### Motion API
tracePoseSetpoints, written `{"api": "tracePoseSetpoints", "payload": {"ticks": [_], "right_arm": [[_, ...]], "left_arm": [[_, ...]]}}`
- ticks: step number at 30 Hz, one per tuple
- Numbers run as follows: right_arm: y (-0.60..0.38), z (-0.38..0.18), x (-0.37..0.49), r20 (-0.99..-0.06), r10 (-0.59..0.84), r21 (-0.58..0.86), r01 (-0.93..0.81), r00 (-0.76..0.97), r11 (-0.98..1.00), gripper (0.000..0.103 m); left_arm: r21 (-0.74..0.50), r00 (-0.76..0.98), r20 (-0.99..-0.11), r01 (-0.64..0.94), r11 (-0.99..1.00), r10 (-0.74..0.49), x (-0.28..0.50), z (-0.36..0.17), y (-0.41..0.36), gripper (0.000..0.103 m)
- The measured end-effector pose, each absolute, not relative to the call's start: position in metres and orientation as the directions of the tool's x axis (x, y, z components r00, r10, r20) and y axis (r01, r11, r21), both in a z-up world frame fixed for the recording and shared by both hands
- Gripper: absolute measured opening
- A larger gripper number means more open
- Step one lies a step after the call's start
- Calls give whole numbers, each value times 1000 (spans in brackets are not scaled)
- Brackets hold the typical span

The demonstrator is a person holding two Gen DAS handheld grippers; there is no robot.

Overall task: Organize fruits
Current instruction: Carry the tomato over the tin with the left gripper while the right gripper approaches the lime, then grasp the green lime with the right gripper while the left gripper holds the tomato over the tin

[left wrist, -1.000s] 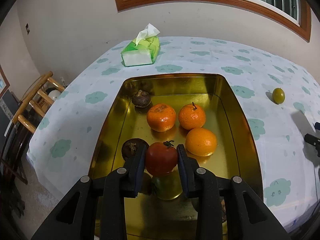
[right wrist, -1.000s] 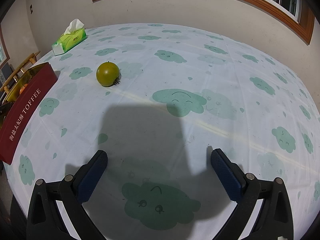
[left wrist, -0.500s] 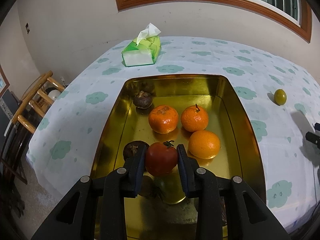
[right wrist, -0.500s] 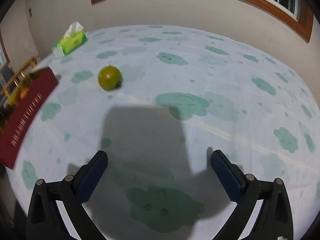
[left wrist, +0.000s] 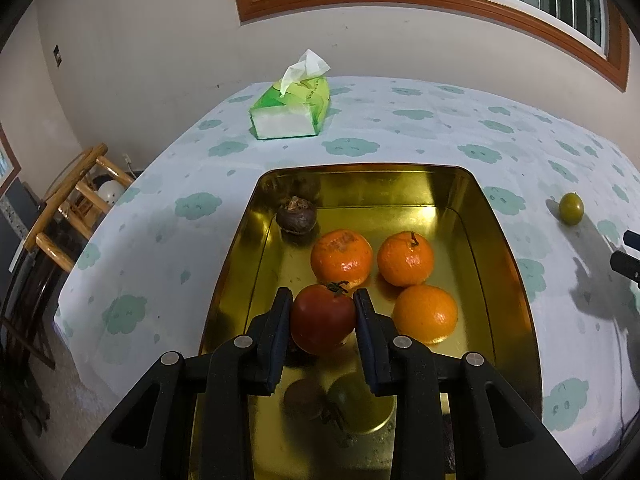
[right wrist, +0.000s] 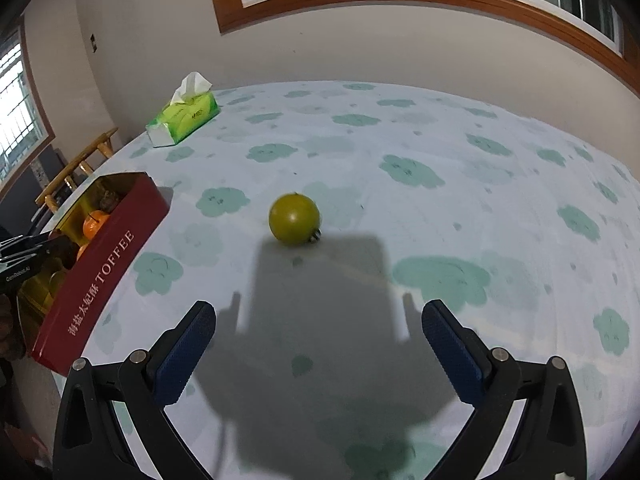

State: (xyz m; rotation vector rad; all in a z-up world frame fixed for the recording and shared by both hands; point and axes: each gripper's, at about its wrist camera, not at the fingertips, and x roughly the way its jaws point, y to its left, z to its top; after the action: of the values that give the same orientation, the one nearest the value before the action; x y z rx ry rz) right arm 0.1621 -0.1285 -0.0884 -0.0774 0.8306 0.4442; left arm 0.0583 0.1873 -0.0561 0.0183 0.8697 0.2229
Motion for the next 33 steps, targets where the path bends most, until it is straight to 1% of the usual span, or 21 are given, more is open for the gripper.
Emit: {"api": "tracePoseSetpoints", "payload": {"ticks": [17, 19, 24, 31, 32, 33], "right_arm": [[-116, -88, 175, -724, 355, 94, -426, 591, 900, 102], [-116, -89, 177, -726, 355, 92, -428, 589, 899, 99], [-111, -90, 189, -729, 362, 91, -442, 581, 892, 94], [-91, -92, 216, -736, 354, 43, -482, 577, 875, 94], [-88, -94, 219, -741, 347, 31, -486, 575, 873, 92], [-85, -96, 224, -749, 341, 23, -493, 567, 870, 83]], "left_arm": [[71, 613, -769, -196, 978, 179, 65, -55, 195, 32], [71, 613, -770, -192, 979, 176, 65, -55, 195, 32], [74, 613, -771, -186, 980, 175, 66, -53, 193, 32], [67, 604, -779, -191, 979, 171, 68, -53, 194, 32], [65, 602, -780, -195, 979, 172, 67, -52, 195, 32], [64, 601, -780, -199, 978, 173, 67, -51, 197, 32]]}}
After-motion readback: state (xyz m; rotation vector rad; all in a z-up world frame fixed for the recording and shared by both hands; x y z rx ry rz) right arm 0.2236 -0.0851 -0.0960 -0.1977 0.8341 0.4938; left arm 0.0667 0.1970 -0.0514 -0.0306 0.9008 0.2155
